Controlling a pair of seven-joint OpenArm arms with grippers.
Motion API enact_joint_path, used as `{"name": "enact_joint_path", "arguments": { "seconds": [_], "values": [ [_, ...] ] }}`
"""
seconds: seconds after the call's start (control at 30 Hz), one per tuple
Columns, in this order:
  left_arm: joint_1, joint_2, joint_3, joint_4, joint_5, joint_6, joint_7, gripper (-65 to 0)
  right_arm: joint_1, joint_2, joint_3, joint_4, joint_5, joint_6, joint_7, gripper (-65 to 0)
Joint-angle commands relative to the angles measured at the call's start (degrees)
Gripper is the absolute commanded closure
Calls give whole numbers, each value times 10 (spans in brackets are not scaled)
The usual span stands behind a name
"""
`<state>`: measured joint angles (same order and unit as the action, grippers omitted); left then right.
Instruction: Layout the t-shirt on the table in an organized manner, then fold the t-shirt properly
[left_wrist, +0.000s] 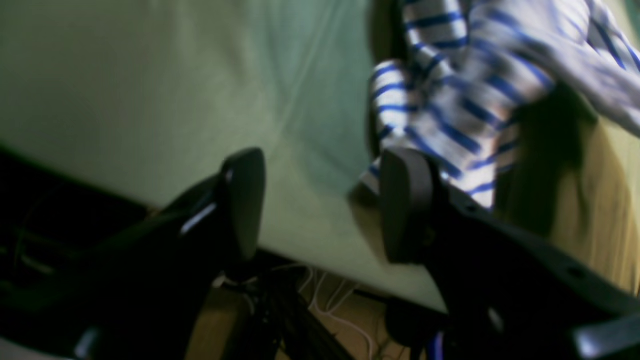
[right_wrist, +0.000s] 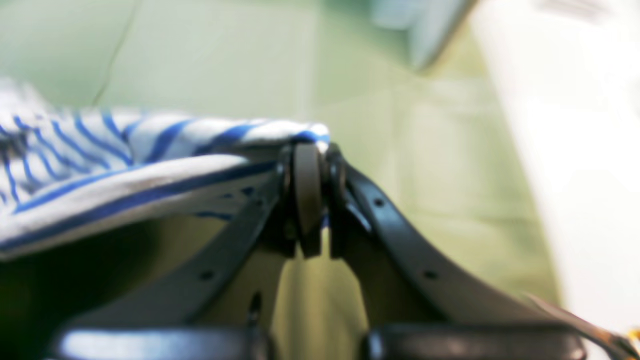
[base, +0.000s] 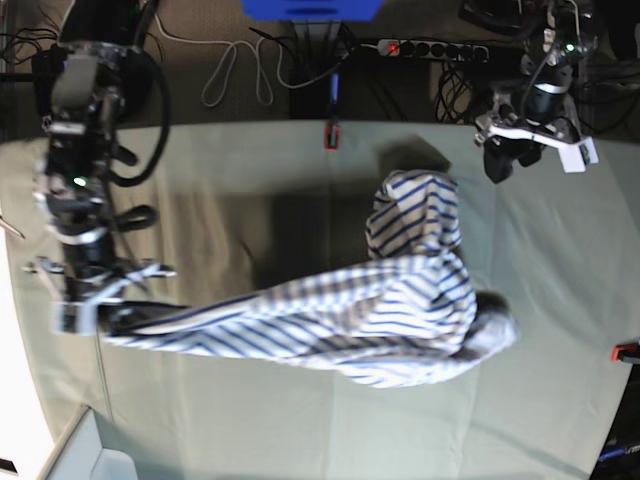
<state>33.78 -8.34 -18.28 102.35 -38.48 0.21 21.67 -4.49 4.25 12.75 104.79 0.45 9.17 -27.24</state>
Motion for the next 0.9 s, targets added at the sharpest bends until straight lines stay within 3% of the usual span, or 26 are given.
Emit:
{"name": "enact_joint_path", "arguments": {
  "seconds": [0.0, 0.13, 0.33, 0.6, 0.8, 0.87],
  "values": [
    [6, -3, -3, 11, -1, -3, -10, -357, 12, 3, 22, 15, -1, -2, 11, 0],
    [4, -3, -3, 10, -2, -3, -10, -357, 37, 2, 92, 22, -1, -2, 7, 0],
    [-15, -5, 33, 10, 2, 0, -10, -357, 94, 2, 213, 19, -1, -2, -86, 0],
    [-51, -4, 91, 5, 5, 0, -10, -357, 62, 6, 225, 20, -1, -1, -101, 0],
    [-113, -4, 132, -62, 5, 1, -10, -357, 34, 2, 224, 19, -1, 73, -101, 0],
    [-126, -3, 141, -78, 3, 1, -11, -357, 29, -5, 225, 19, -1, 77, -101, 0]
  ]
}}
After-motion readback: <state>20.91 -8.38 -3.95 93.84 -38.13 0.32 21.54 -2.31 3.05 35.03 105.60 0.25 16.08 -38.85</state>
